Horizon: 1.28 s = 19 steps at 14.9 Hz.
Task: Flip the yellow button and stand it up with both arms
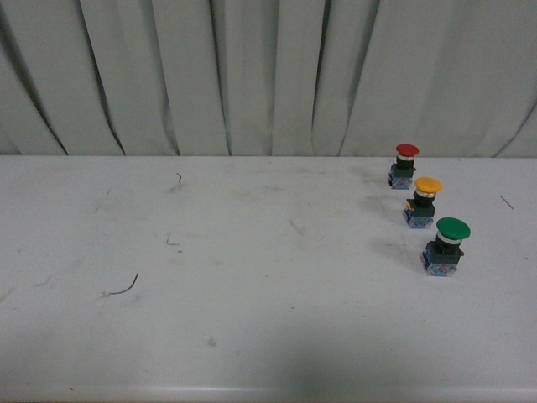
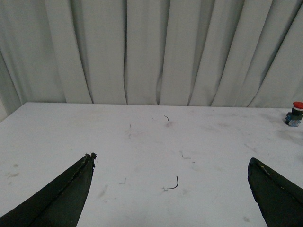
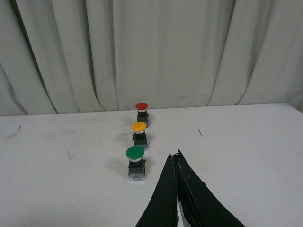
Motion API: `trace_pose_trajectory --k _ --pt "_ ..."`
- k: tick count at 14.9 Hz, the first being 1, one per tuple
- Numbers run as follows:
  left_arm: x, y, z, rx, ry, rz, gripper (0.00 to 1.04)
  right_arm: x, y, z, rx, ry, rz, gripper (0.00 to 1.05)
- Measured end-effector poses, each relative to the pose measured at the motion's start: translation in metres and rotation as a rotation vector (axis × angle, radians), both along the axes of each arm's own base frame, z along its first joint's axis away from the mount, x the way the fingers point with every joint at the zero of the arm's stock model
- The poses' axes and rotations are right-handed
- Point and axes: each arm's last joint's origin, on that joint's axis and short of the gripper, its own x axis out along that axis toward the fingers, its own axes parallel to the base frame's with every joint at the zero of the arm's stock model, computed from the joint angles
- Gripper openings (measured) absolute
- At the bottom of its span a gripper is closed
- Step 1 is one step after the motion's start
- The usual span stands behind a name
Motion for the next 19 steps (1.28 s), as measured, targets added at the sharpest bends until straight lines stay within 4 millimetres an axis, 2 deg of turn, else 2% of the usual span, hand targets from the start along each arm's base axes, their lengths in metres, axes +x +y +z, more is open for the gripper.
trace_pose_trajectory --k 6,8,9,14,19 --pt "0.0 0.0 0.0 0.0 0.0 0.0 0.98 -0.007 0.0 0.0 0.0 -0.001 0.0 0.02" --pt "0.0 0.0 0.0 0.0 0.0 0.0 0.98 -0.016 0.0 -0.006 0.0 0.041 0.002 0.02" --pt "0.0 0.0 0.0 0.0 0.0 0.0 0.98 -0.018 0.0 0.0 0.0 -0.014 0.003 0.02" --pt "0.0 0.0 0.0 0.0 0.0 0.0 0.98 -0.018 0.0 -0.004 0.0 0.008 0.003 0.02" --pt "0.0 0.0 0.0 0.0 0.0 0.0 0.98 -0.018 0.0 -0.004 0.0 0.009 0.003 0.66"
